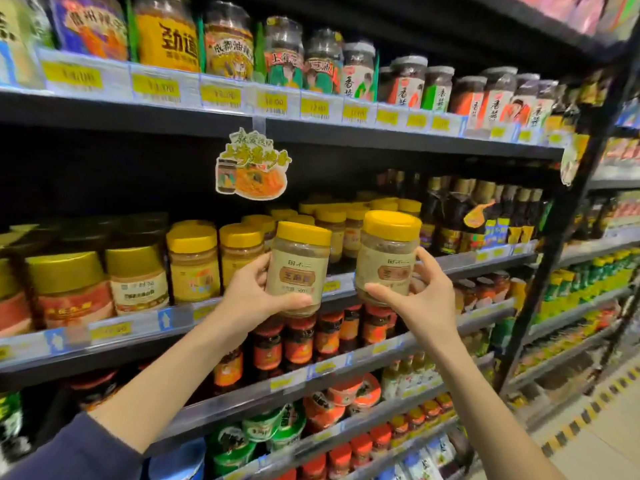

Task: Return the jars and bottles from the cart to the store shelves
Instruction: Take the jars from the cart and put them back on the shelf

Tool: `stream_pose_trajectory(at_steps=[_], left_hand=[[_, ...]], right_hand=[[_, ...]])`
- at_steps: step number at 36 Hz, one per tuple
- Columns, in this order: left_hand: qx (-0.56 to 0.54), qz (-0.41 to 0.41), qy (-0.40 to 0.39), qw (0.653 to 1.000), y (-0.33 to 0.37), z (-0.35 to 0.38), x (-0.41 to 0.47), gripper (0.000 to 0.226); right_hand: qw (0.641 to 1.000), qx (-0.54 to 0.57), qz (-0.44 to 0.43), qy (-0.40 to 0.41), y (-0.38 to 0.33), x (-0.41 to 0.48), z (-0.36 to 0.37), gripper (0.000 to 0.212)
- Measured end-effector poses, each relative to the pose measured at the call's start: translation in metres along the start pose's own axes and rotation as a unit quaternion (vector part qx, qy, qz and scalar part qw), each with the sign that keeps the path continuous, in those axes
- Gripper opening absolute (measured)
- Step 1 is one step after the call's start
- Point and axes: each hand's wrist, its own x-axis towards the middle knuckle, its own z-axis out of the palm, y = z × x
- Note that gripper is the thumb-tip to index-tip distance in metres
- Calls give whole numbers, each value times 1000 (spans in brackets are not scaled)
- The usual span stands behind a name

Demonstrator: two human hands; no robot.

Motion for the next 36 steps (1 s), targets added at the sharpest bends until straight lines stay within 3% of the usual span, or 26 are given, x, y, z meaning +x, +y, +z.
stream_pose_trajectory(at_steps=[10,22,28,36], left_hand=[[1,-16,36,999,-14,2,33,64],[29,-51,163,985,-15,-8,26,113],[63,-51,226,971,-12,-11,3,90],[69,-71,277,956,-14,-16,-17,87]], right_hand=[[998,47,-10,-36,36,57,33,83],[988,82,-26,-125,64,117,88,82],[985,64,-15,-161,65,124,119,77],[967,-12,-38,-250,52,118,139,73]])
